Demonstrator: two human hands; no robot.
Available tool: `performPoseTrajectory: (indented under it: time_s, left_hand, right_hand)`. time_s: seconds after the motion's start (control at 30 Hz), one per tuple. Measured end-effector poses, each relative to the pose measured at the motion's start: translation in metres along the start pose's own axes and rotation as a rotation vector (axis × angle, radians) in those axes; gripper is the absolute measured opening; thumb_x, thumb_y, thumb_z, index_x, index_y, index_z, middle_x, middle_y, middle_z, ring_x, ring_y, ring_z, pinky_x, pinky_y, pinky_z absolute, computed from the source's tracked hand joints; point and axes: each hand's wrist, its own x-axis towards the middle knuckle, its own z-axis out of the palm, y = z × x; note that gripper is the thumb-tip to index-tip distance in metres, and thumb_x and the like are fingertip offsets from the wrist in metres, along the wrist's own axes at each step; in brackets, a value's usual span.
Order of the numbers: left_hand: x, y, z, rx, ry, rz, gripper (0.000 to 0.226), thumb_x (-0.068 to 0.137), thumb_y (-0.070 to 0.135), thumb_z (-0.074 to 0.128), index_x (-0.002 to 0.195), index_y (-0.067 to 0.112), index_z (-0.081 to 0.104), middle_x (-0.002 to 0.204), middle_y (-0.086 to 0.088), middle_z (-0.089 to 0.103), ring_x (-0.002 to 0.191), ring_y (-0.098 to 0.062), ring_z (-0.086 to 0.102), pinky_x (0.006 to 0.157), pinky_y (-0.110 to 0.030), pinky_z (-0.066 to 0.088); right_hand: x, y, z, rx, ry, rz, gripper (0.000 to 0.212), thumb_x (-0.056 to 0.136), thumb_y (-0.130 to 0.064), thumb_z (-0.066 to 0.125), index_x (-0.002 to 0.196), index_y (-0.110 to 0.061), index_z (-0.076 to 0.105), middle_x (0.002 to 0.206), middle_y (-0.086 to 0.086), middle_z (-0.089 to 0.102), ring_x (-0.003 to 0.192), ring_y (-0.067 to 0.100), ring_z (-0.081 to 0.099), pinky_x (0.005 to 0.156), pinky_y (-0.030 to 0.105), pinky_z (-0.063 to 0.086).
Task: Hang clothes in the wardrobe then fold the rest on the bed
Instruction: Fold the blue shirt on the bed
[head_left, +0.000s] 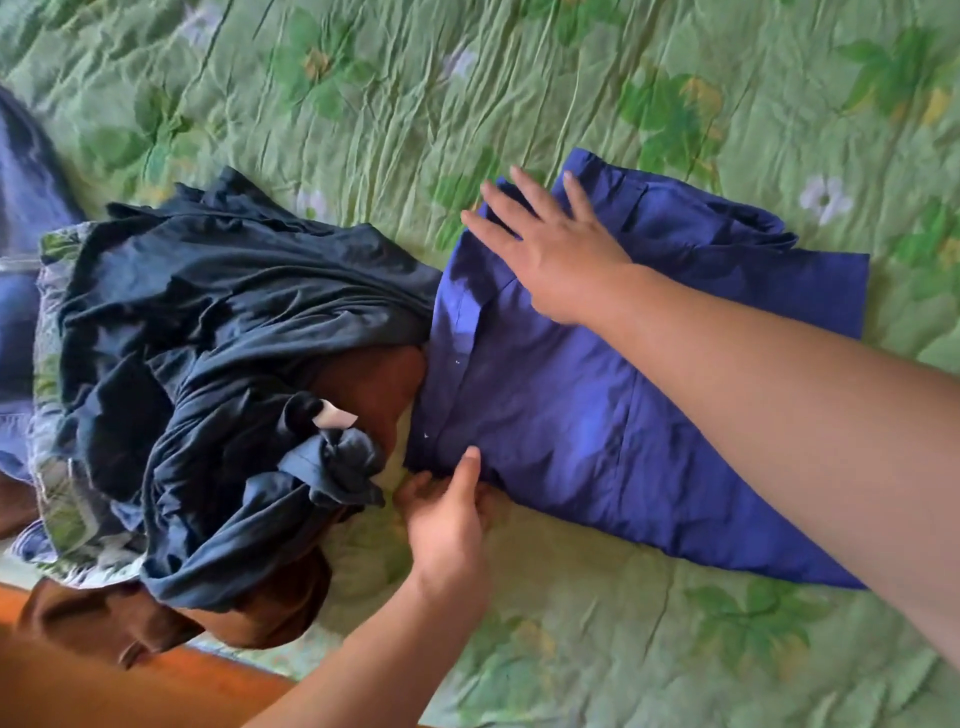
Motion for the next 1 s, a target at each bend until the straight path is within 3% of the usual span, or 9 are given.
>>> performPoseTrajectory:
  time_s: [0.07,0.13,0.2,0.27,0.43,0.6,0.77,0.87,1.0]
  left_hand:
    - [-0.001,0.003,0.002,0.005,0.065,-0.028,0.047,0.085,0.015,0.079,0.126,0.000,0.060,0.084,-0.013,0.060,0.062,-0.019,0.052,0.054,-0.029,0.038]
    - [-0.001,0.006,0.002,0.042,0.035,-0.018,0.045,0.084,0.015,0.080,0.125,0.009,0.062,0.082,-0.012,0.062,0.056,-0.016,0.048,0.050,-0.028,0.037]
    - [-0.004,0.007,0.002,0.114,-0.031,0.031,0.035,0.085,0.013,0.078,0.118,0.013,0.066,0.098,-0.013,0.074,0.074,-0.020,0.061,0.068,-0.037,0.053]
    - [-0.005,0.009,0.000,0.210,-0.069,0.076,0.028,0.085,0.013,0.076,0.112,0.015,0.071,0.106,-0.012,0.076,0.090,-0.019,0.069,0.091,-0.050,0.055]
    - [-0.010,0.013,0.002,0.299,-0.185,0.125,0.032,0.074,0.023,0.075,0.104,0.015,0.075,0.096,0.002,0.079,0.093,-0.018,0.075,0.089,-0.041,0.058]
    - [-0.019,0.012,0.004,0.364,-0.267,0.296,0.026,0.075,0.019,0.072,0.101,0.018,0.074,0.095,0.007,0.078,0.089,-0.010,0.073,0.079,-0.025,0.058]
    - [-0.045,0.004,0.013,0.522,-0.357,0.571,0.003,0.084,0.008,0.067,0.084,0.011,0.067,0.073,0.011,0.065,0.066,-0.002,0.057,0.063,-0.021,0.049]
    - [-0.074,-0.009,0.024,0.615,-0.460,0.672,0.011,0.080,0.023,0.066,0.086,0.014,0.064,0.077,0.009,0.067,0.071,-0.005,0.061,0.067,-0.022,0.051]
    - [-0.113,-0.036,0.051,0.842,-0.643,0.925,0.018,0.075,0.019,0.070,0.088,0.018,0.059,0.083,0.005,0.065,0.080,-0.019,0.061,0.071,-0.029,0.047]
  right_hand:
    - [0.013,-0.003,-0.005,-0.088,-0.028,-0.089,0.083,0.088,-0.001,0.056,0.158,-0.025,0.019,0.170,0.004,0.007,0.157,0.030,-0.008,0.119,0.071,0.000]
    - [0.019,-0.005,-0.009,-0.141,-0.059,-0.126,0.065,0.086,-0.001,0.058,0.145,-0.017,0.038,0.158,0.007,0.032,0.155,0.027,0.011,0.117,0.073,0.001]
    - [0.021,-0.004,-0.012,-0.131,-0.083,-0.087,0.063,0.082,0.000,0.060,0.140,-0.015,0.041,0.143,0.006,0.045,0.142,0.027,0.036,0.118,0.071,0.003]
    - [0.020,-0.004,-0.018,-0.124,-0.110,-0.049,0.068,0.080,-0.002,0.062,0.141,-0.020,0.039,0.132,0.005,0.053,0.128,0.028,0.047,0.117,0.067,0.011]
    - [0.006,0.000,-0.021,-0.262,-0.140,-0.041,0.032,0.084,-0.011,0.063,0.114,-0.021,0.066,0.126,0.009,0.048,0.127,0.033,0.039,0.108,0.058,0.027]
    - [-0.016,0.009,-0.024,-0.240,-0.149,-0.083,0.023,0.086,-0.009,0.058,0.103,-0.023,0.064,0.104,0.000,0.064,0.118,0.026,0.042,0.103,0.053,0.027]
    - [-0.059,0.035,-0.035,-0.138,0.104,-0.076,0.032,0.076,0.002,0.057,0.102,-0.017,0.059,0.093,0.004,0.064,0.110,0.031,0.047,0.110,0.057,0.024]
    - [-0.104,0.063,-0.041,-0.114,0.271,-0.092,0.037,0.073,0.007,0.055,0.105,-0.012,0.061,0.096,0.007,0.066,0.109,0.033,0.053,0.114,0.059,0.021]
    - [-0.166,0.107,-0.034,-0.134,0.406,-0.055,0.027,0.091,0.002,0.050,0.110,-0.011,0.065,0.103,0.010,0.069,0.114,0.034,0.059,0.114,0.062,0.023]
